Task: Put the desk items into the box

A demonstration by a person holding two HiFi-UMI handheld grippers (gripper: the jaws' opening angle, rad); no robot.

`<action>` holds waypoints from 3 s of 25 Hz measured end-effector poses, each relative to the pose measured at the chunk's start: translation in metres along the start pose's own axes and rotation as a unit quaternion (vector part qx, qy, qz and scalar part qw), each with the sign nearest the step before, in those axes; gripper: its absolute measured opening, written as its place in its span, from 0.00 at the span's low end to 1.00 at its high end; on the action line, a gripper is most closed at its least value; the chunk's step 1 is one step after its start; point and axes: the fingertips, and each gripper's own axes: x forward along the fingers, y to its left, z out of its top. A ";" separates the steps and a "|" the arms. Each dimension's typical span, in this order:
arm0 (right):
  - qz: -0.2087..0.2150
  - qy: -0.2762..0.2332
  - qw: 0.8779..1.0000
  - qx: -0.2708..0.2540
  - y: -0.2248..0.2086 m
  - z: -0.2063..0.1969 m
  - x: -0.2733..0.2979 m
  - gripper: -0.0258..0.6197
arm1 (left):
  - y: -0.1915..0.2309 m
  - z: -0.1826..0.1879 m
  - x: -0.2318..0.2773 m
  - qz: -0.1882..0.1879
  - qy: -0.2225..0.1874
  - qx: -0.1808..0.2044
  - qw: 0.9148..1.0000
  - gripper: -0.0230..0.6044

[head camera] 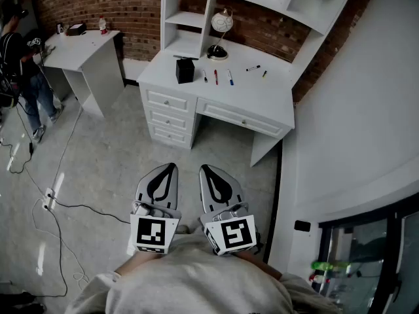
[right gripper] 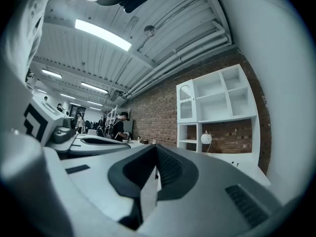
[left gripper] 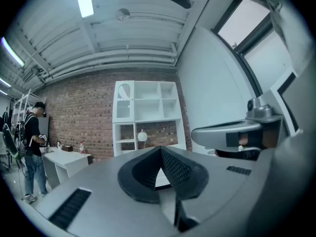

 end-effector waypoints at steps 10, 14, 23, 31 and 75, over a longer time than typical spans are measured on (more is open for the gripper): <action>-0.020 0.004 1.000 0.010 -0.011 -0.006 0.002 0.07 | 0.006 -0.010 0.006 -0.006 0.007 -0.026 1.000 0.04; -0.028 -0.002 0.999 0.033 -0.023 -0.008 0.009 0.07 | 0.010 -0.014 0.012 -0.007 0.012 -0.032 0.999 0.04; -0.035 0.000 0.998 0.049 -0.067 -0.025 0.055 0.07 | 0.021 -0.021 0.073 -0.016 0.016 -0.029 0.999 0.04; -0.021 0.014 0.998 0.049 -0.123 -0.045 0.132 0.07 | 0.043 -0.031 0.164 -0.016 0.027 -0.042 0.999 0.04; 0.014 0.044 0.998 0.048 -0.295 -0.091 0.353 0.07 | 0.139 -0.052 0.425 0.021 0.057 -0.046 0.997 0.04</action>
